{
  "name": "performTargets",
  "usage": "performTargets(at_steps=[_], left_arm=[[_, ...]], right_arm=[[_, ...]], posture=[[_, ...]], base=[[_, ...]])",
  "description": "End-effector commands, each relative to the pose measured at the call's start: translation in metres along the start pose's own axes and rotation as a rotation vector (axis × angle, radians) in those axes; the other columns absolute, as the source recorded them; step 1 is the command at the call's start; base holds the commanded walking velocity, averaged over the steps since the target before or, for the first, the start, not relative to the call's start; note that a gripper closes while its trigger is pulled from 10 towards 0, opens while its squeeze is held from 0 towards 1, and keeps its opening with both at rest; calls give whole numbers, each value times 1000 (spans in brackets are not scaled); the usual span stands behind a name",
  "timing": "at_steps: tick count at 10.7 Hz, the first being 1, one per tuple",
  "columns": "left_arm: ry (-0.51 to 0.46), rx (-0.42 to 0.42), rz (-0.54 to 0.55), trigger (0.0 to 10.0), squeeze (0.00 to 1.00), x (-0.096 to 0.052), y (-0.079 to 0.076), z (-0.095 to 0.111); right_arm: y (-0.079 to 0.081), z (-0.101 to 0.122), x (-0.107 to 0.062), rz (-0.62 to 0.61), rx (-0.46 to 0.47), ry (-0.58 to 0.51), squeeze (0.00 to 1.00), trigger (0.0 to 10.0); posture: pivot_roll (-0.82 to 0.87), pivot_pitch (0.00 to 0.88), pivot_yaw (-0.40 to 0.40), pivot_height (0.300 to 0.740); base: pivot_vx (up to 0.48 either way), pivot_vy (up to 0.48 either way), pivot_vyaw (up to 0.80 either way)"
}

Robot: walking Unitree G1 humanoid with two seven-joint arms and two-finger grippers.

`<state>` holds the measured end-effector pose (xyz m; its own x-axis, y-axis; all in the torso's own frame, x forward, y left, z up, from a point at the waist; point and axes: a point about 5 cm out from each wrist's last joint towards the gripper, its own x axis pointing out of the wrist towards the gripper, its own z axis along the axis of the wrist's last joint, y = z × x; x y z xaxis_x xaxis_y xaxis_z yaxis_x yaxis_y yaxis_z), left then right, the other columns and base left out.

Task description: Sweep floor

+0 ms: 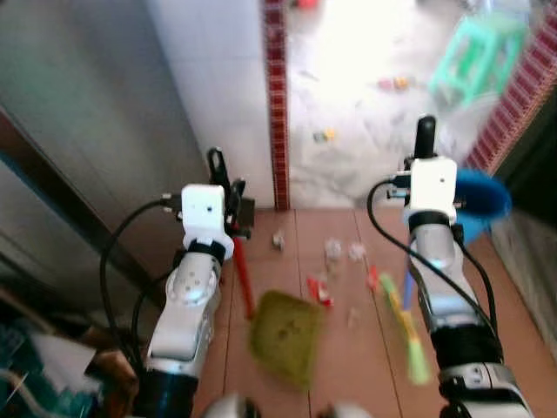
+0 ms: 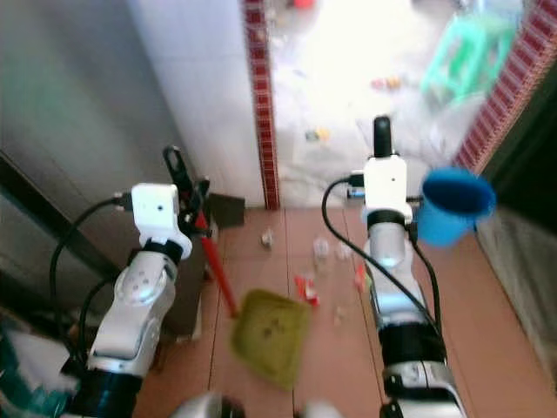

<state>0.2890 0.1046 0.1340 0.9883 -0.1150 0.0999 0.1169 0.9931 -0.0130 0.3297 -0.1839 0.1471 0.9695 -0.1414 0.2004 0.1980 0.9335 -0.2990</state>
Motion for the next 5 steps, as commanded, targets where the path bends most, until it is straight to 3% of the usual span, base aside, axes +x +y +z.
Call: performTargets(at_steps=[1,5], left_arm=[[-59,32,49,10000,0,3,6,11],[-65,144,149,10000,0,4,19,6]], right_arm=[[5,15,4,15,7,-64,0,10000],[6,13,3,20,5,-58,0,10000]], posture=[[-116,50,69,740],[-118,59,70,740]], base=[[0,0,0],[0,0,0]])
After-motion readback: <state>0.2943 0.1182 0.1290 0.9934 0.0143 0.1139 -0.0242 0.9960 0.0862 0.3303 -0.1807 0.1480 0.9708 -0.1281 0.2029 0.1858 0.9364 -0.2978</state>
